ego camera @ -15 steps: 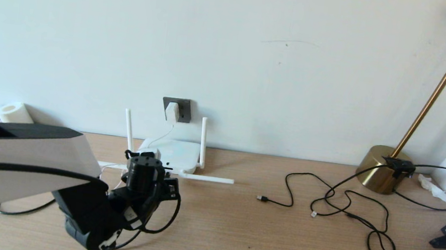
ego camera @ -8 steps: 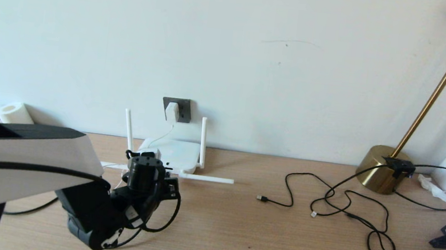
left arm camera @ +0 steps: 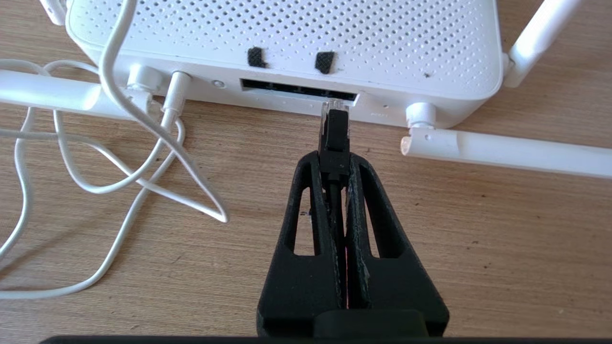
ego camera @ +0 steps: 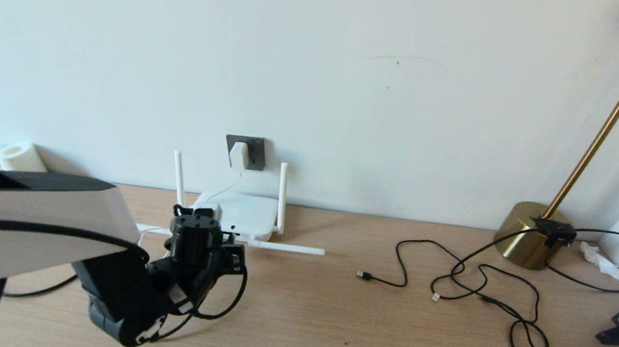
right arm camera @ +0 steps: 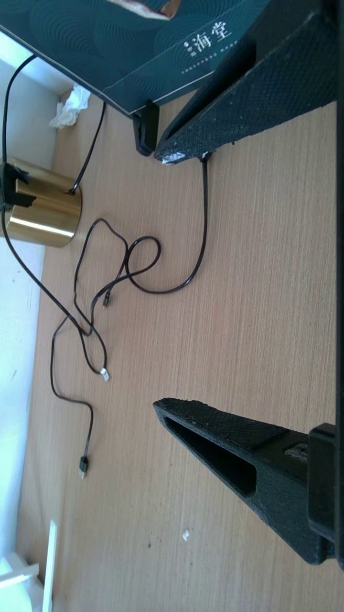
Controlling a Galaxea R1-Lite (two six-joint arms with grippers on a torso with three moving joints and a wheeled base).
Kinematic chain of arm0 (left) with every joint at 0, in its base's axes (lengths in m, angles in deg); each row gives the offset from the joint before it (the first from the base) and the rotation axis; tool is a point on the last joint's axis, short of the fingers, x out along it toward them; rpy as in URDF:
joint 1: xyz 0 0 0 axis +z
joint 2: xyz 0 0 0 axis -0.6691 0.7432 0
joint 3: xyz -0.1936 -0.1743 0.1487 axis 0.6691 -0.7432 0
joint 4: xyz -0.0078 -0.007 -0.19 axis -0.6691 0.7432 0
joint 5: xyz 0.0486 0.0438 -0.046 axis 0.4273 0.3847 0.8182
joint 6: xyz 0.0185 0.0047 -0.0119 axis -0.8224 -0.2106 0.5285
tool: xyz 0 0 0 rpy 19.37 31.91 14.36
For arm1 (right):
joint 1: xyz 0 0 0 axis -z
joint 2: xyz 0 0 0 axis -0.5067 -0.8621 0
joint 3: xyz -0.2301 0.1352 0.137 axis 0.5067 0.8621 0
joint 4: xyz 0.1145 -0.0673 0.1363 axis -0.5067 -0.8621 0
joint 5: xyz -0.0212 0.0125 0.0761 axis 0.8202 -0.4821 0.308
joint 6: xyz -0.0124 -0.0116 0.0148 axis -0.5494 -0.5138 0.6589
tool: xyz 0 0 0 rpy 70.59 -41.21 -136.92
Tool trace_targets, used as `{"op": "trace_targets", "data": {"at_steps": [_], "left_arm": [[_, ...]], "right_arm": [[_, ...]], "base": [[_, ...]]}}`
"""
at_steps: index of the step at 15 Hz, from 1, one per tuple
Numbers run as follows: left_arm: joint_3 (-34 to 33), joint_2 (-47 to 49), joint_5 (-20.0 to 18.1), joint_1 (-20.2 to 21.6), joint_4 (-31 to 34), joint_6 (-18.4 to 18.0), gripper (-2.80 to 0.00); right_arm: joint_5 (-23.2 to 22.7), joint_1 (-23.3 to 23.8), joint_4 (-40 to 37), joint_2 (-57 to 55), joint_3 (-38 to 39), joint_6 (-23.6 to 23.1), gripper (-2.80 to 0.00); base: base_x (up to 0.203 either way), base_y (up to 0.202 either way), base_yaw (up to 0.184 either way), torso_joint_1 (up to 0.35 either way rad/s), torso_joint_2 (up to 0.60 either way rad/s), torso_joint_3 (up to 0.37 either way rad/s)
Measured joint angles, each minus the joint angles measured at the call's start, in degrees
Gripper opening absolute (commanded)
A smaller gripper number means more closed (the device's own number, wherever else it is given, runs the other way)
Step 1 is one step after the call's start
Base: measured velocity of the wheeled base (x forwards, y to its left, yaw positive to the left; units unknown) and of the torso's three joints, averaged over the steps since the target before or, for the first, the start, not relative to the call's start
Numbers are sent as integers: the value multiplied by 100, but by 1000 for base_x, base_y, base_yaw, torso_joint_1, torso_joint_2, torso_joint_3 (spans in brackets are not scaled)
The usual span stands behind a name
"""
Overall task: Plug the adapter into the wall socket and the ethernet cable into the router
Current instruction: Plug cable into router interface
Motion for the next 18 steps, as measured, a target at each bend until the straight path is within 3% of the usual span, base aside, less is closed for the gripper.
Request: {"op": "trace_targets", "data": {"at_steps": [18], "left_arm": [[-54,262,-75,11,-512,-123,-280]], "right_arm": [[2,0,-2,0,0,2,0]], "base": [[0,0,0,0,0,0]]}}
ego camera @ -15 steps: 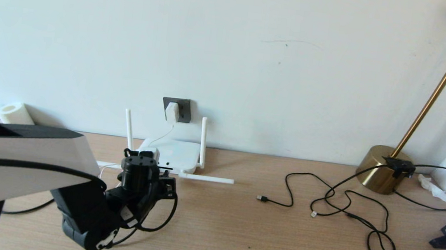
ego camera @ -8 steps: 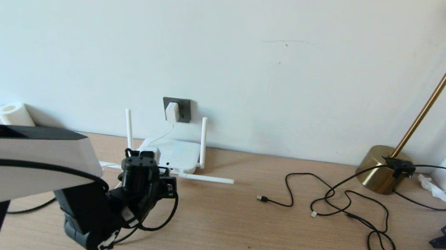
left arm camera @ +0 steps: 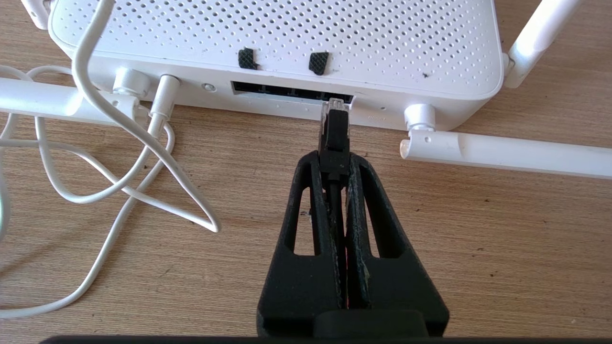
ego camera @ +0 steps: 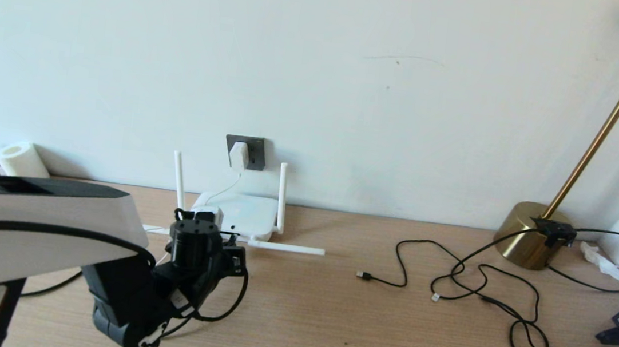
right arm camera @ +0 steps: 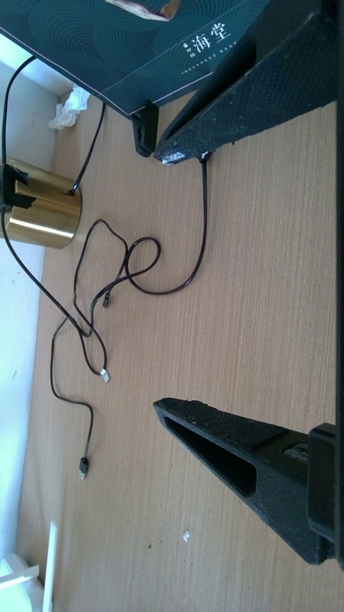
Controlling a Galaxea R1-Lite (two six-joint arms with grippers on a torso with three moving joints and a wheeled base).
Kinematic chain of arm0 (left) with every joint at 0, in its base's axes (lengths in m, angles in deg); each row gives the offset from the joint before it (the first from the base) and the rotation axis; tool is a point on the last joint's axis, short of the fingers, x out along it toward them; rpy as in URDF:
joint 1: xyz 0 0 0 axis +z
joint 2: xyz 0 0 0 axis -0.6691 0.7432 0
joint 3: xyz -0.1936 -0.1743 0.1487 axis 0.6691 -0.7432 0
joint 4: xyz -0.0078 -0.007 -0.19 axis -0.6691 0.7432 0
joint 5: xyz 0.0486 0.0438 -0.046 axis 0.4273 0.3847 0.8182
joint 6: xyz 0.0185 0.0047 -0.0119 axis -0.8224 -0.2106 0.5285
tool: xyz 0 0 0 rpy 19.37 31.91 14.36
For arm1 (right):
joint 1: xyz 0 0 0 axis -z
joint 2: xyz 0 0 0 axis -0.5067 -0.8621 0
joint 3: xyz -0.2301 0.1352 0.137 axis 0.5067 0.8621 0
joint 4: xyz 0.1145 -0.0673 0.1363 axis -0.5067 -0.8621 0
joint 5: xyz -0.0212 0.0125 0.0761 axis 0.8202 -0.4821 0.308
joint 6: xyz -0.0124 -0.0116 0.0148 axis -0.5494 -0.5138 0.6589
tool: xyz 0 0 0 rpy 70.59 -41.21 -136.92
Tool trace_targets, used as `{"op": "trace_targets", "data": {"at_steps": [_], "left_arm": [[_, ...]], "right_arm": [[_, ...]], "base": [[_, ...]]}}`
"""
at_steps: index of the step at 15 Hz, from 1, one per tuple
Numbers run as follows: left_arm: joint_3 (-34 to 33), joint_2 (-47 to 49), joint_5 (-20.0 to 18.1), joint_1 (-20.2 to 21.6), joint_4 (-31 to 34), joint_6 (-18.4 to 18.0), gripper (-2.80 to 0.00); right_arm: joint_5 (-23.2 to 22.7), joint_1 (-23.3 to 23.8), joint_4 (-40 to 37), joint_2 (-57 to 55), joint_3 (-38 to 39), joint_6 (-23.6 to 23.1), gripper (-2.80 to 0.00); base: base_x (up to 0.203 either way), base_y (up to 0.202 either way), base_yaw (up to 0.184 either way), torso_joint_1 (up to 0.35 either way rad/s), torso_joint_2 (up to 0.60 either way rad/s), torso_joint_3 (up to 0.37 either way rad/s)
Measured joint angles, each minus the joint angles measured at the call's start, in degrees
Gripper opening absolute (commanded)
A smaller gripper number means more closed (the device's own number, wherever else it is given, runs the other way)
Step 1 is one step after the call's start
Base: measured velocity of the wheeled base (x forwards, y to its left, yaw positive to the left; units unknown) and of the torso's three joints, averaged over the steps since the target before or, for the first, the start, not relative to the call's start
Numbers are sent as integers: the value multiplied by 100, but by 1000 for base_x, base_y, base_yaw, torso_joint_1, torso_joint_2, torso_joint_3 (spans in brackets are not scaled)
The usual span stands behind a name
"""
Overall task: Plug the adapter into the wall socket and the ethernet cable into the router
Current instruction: Plug cable into router interface
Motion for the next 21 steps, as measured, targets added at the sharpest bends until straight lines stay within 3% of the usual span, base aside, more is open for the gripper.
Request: {"op": "trace_targets", "data": {"at_steps": [21], "left_arm": [[63,52,-15,0,-11,-40,-280]], "right_arm": [[0,0,-2,0,0,-2,0]], "base": [[0,0,0,0,0,0]]}}
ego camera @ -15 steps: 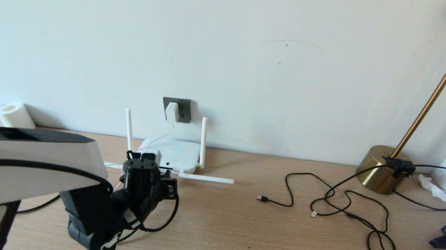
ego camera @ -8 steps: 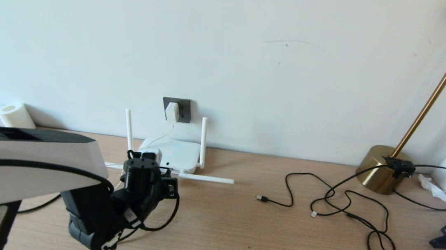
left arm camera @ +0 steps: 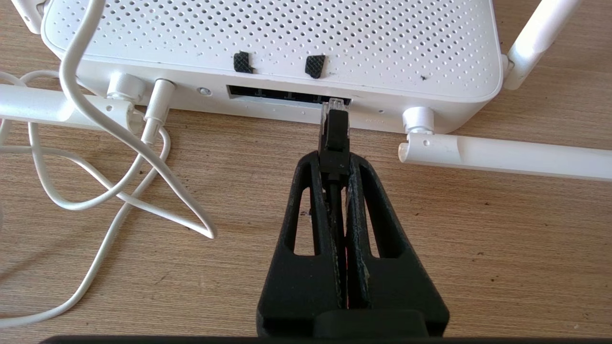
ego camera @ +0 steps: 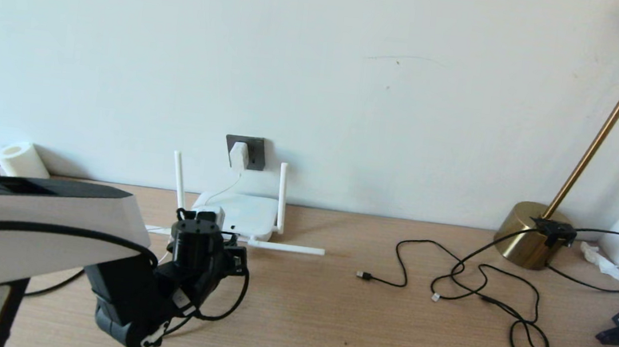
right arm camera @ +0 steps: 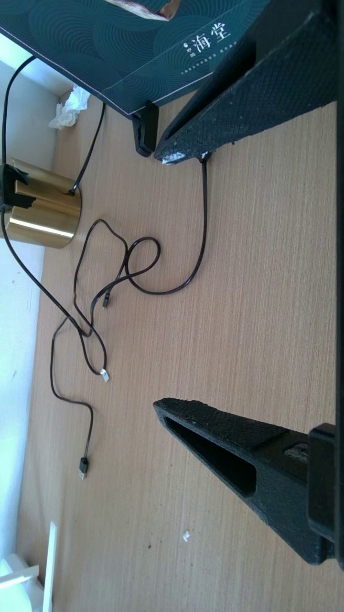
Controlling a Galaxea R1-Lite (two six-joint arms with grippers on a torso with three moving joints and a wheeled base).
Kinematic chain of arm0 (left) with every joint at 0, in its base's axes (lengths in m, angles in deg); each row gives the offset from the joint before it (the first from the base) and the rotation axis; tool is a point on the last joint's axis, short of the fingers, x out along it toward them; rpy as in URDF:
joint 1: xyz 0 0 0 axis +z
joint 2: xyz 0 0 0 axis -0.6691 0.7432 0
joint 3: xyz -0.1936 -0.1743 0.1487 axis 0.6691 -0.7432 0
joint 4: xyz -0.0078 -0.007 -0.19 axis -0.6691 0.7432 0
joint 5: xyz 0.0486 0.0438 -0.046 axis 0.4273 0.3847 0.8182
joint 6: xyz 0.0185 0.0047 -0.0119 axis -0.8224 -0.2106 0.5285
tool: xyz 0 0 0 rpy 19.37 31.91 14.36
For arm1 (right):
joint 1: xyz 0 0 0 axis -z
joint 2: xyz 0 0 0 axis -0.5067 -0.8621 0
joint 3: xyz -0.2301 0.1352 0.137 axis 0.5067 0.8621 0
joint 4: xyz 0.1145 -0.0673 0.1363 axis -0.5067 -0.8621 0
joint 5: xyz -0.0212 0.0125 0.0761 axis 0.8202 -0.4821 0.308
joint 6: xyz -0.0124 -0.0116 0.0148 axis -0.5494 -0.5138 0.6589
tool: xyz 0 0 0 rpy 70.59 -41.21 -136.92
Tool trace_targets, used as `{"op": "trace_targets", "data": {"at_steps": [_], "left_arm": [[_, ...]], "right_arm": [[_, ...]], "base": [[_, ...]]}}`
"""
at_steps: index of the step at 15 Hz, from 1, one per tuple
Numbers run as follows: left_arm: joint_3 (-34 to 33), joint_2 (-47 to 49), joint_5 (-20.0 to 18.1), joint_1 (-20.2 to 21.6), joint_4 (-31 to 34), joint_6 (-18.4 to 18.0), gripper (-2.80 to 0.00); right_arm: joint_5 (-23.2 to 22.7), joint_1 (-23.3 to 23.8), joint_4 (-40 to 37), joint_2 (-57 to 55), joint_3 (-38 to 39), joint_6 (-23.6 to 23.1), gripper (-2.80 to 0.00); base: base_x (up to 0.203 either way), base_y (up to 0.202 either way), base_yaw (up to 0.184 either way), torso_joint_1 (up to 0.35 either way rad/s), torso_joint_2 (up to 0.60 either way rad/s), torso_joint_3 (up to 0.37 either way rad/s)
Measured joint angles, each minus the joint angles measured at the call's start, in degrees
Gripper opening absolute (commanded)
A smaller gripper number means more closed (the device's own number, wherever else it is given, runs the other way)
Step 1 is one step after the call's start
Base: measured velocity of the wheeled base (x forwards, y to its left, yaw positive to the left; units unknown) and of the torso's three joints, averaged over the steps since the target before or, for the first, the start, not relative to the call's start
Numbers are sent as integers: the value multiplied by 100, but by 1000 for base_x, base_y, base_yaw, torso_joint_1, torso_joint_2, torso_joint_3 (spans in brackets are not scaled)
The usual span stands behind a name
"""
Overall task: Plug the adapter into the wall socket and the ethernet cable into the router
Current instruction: Plug cable into router interface
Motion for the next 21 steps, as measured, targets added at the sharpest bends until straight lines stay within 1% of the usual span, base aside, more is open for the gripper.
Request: {"op": "trace_targets", "data": {"at_steps": [8,21], "left_arm": [[42,-4,-79,157,0,-39,-280],[185,33,-149,171,-2,-49,-280]], "right_arm": [[0,0,2,0,0,2,0],[0,0,2,0,0,2,0]], "base": [[0,0,0,0,0,0],[0,0,0,0,0,0]]}}
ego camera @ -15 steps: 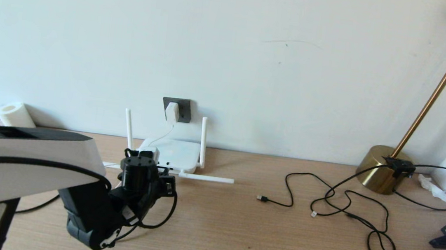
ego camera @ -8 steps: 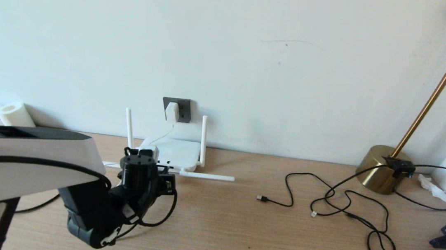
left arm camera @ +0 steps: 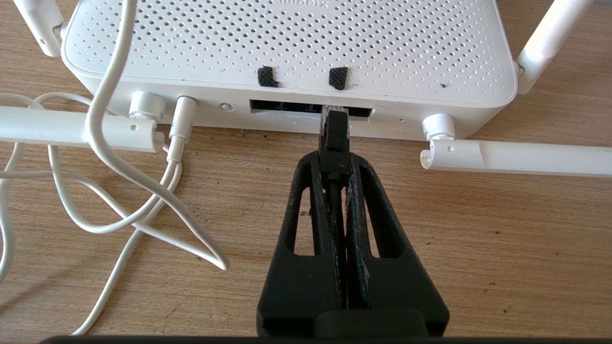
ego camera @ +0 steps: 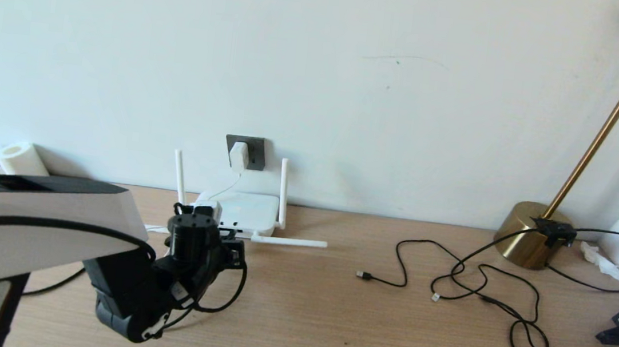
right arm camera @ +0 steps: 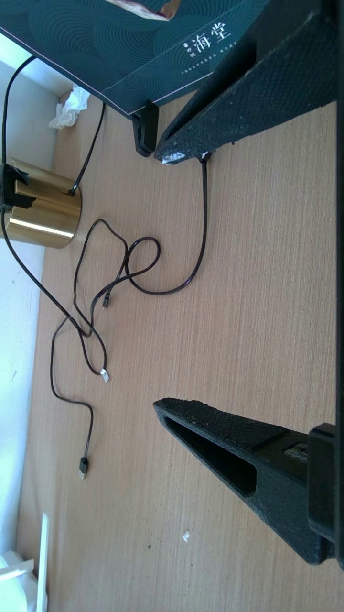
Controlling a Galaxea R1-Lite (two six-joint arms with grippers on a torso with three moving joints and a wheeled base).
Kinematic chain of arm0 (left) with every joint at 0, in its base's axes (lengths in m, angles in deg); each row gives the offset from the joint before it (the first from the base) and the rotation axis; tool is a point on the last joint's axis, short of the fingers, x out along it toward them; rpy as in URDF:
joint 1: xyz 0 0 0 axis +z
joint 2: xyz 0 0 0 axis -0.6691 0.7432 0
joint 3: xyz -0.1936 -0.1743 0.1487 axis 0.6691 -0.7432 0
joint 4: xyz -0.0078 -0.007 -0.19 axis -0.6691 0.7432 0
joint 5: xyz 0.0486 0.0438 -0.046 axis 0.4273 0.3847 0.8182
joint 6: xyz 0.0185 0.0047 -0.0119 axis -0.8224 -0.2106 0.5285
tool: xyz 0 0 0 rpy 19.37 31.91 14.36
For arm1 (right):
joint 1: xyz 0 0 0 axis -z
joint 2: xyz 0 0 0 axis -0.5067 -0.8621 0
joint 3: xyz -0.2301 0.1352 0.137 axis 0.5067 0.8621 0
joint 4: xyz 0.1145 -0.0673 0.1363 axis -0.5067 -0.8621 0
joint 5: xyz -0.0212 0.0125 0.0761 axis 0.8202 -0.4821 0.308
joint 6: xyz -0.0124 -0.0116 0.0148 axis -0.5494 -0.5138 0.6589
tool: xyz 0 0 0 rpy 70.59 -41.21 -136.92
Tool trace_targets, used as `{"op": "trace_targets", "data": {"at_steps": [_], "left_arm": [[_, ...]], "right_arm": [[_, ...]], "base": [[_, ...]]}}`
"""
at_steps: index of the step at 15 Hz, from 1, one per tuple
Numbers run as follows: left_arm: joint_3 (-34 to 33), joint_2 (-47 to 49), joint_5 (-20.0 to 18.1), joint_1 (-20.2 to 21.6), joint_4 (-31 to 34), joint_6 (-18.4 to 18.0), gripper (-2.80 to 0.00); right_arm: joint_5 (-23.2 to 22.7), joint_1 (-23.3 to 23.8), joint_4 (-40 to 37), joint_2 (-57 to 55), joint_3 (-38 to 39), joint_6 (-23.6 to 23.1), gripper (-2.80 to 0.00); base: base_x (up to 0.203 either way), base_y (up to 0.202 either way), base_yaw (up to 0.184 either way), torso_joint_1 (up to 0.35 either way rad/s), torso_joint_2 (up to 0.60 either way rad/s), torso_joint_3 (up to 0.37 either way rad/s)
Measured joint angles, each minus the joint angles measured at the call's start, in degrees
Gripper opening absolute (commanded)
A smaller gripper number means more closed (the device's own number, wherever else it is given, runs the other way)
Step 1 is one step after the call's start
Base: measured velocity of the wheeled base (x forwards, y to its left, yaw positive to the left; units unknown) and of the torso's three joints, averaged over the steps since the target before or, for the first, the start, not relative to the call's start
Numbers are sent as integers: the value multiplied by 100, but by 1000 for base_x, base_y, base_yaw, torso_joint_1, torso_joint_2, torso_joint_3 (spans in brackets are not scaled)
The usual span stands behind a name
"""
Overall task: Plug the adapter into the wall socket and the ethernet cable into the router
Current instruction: Plug cable into router interface
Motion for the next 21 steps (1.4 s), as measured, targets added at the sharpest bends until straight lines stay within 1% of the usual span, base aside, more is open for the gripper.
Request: {"op": "trace_targets", "data": {"at_steps": [11,21], "left_arm": [[20,38,-7,-5,3,2,-280],[380,241,7,0,0,33,-280]], "right_arm": [[0,0,0,0,0,0,0],[-2,0,0,0,0,-2,0]], "base": [[0,0,0,0,0,0],[0,0,0,0,0,0]]}}
